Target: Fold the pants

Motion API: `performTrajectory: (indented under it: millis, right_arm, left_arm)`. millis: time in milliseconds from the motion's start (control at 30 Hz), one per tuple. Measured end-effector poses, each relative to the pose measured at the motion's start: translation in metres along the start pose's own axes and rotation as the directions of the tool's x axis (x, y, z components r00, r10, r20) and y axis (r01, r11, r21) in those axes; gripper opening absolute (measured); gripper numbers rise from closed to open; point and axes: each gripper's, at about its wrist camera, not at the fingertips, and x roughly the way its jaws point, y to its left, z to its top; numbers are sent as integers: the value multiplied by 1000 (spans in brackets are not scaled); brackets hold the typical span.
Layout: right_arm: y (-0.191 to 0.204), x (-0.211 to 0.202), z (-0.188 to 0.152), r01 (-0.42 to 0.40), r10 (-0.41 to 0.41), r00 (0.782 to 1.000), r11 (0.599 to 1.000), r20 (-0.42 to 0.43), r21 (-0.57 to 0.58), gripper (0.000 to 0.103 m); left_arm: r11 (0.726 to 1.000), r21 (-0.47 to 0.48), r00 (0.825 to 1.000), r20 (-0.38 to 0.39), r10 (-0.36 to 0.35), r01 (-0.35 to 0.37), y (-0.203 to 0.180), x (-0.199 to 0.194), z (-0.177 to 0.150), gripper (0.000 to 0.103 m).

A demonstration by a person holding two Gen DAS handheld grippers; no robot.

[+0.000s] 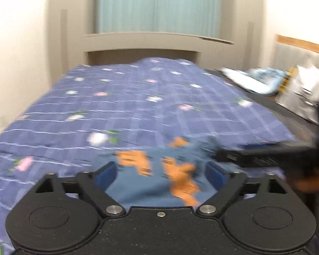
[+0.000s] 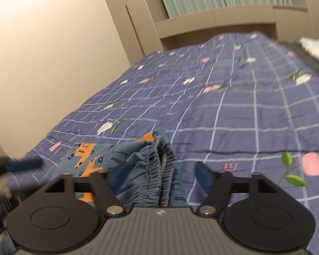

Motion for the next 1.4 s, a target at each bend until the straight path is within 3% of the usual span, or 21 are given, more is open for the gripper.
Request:
performTrajectory:
  millis: [33,167,400,500,700,833,933,1133,1267,1400]
  right_arm:
    - [5,-2,-1,27,-26,999,999,18,-18,95]
    - [33,-1,-5,99,-89,993,987,82,-126,103]
    - [70,31,-2,116,-89,991,943,98,-312,103]
    - [74,49,-3,156,-132,987,914,91,-374,103]
    - [54,64,-6,314,-281,949,878,143,-361,103]
    - [38,66,-5,275,-253,961,910,108,-311,103]
    - [43,50,-4,277,-243,959,909,144,-312,103]
    - [56,20,-15,210,-173,974,930,145,-301,103]
    - [58,24,-33,256,-238,967,914,95,-315,103]
    - [49,9,-41,278,-263,960,928,91,-248,103]
  left_arm:
    - [999,-3,999,-3,47,-47,6,3,1,102]
    - [987,10,985,-50,163,-163,25,29,5,102]
    - [974,26,967,-119,227,-226,47,73,1,101]
    - [965,11,956,-139,259,-260,56,87,-3,101]
    - [961,-47,951,-164,262,-273,72,105,-11,101]
    - [961,-70,953,-166,255,-269,72,102,-10,100]
    - [962,-80,956,-158,247,-262,71,88,-5,100]
    - [982,-86,978,-140,156,-169,49,54,-9,102]
    - [983,-9,963,-200,178,-184,31,54,-27,102]
    - [984,-31,963,-213,164,-175,31,45,-39,102]
